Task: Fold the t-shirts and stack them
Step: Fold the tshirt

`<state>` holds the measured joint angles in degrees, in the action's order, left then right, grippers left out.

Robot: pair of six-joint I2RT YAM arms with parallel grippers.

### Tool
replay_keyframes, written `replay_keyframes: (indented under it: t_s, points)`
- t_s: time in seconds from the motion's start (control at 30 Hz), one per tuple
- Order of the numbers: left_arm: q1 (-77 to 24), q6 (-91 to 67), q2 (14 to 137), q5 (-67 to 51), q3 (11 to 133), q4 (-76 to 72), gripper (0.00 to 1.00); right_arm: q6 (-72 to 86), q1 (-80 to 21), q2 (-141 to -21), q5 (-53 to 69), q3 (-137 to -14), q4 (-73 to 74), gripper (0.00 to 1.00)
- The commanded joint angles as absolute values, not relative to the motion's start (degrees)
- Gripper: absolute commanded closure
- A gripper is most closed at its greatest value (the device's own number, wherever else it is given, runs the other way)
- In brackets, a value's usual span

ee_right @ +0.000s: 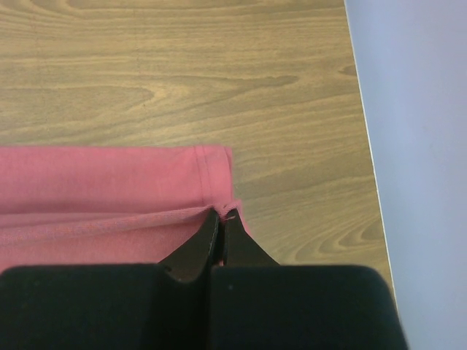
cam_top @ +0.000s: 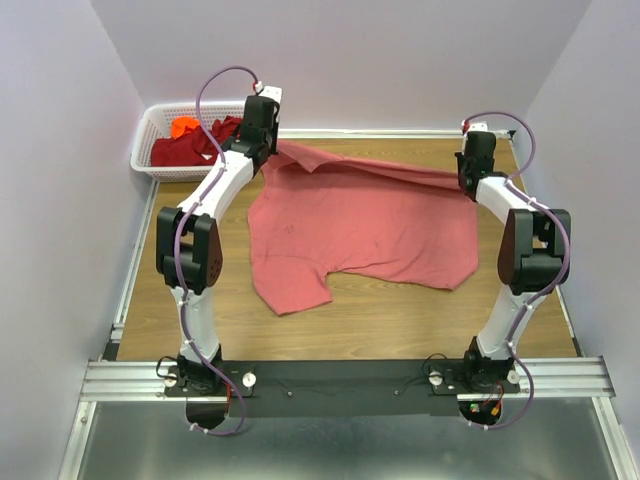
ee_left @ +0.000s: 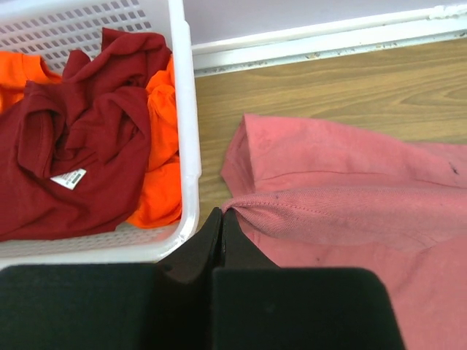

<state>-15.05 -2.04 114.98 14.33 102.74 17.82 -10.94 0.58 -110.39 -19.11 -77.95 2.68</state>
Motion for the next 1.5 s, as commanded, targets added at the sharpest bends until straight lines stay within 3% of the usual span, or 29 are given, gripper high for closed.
replay_keyframes:
  t_s: [0.0, 0.37, 0.5, 0.53, 0.6, 0.63, 0.7, 0.83, 1.07, 1.47]
  points:
    - [-15.3, -4.9, 112.2, 17.1, 103.3, 22.8, 1.00, -10.1, 1.2, -107.8, -22.6, -75.6, 2.2, 0.99]
    - [-17.7, -10.3, 111.2, 18.3, 95.8, 26.1, 1.00, -6.7, 1.3, -107.6, -22.0, -70.8, 2.5, 0.99]
    - [-18.9, -11.0, 111.4, 17.2, 95.1, 27.0, 1.00, -4.4, 1.3, -108.5, -22.5, -70.8, 4.1, 0.90]
    - [-19.4, -11.6, 111.2, 16.5, 94.5, 27.3, 1.00, -3.1, 1.3, -108.5, -23.0, -71.2, 5.2, 0.82]
    - [-20.0, -12.6, 109.3, 14.8, 93.0, 27.3, 0.92, -2.3, 1.3, -107.0, -21.9, -71.5, 6.4, 0.75]
    - [-20.3, -13.0, 108.6, 14.2, 92.1, 27.0, 0.72, -1.2, 1.3, -106.4, -20.5, -71.5, 6.9, 0.67]
    - [-20.7, -13.9, 105.7, 12.8, 89.0, 26.6, 0.46, -0.3, 1.3, -104.8, -18.8, -72.2, 9.2, 0.61]
    - [-20.7, -15.5, 99.5, 12.4, 83.6, 26.5, 0.28, 6.4, 1.2, -101.6, -10.6, -73.5, 15.4, 0.44]
    - [-20.3, -20.4, 89.7, 11.4, 70.2, 21.9, 0.27, 21.2, 1.2, -92.6, -1.3, -65.3, 20.7, 0.36]
    - [-19.7, -28.1, 91.6, -2.2, 53.0, 15.5, 0.37, 29.5, 2.5, -85.0, 0.7, -47.0, 20.9, 0.36]
